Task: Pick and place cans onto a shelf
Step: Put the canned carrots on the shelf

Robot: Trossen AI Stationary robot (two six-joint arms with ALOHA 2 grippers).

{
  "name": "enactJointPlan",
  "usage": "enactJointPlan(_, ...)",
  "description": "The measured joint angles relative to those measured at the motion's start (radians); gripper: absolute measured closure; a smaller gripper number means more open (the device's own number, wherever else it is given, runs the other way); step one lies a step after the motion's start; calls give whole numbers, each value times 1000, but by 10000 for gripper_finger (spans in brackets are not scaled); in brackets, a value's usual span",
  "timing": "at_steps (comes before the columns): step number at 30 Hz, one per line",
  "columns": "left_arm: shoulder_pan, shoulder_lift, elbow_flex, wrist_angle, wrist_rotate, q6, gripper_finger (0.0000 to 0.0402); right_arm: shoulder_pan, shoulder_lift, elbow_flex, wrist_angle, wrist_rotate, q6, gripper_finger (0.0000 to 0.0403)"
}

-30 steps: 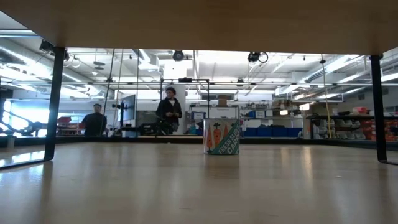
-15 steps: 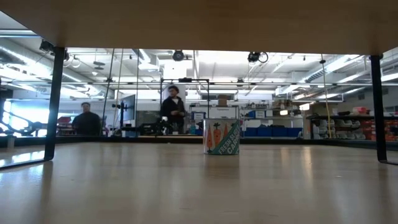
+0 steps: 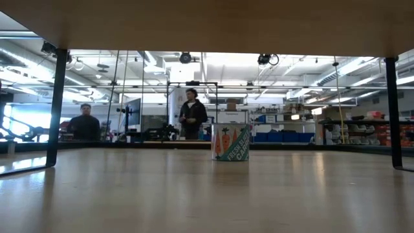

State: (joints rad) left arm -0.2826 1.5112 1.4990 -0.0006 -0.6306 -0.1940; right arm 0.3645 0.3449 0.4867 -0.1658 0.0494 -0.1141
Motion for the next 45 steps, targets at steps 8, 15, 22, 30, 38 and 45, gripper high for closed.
enactJointPlan(8, 37, 0, 0, -30, -1, -81, 27, 0, -163, -41, 53, -179, -19, 252)
enactJointPlan(15, 46, 1, 0, -51, -1, -84, 27, 0, -263, -62, 134, -185, 1, 263)
enactJointPlan(22, 42, 1, 0, -56, 0, -84, 27, 0, -302, -210, 287, -141, 41, 265)
enactJointPlan(30, 50, 0, 0, -81, 2, -85, 27, 0, -334, -255, 282, -56, 142, 264)
enactJointPlan(38, 92, -16, -1, -193, -2, -57, 29, 0, -323, -255, 207, -39, 183, 265)
enactJointPlan(45, 108, -75, -1, -538, -99, -198, 54, 0, -323, -255, 168, -41, 246, 265)
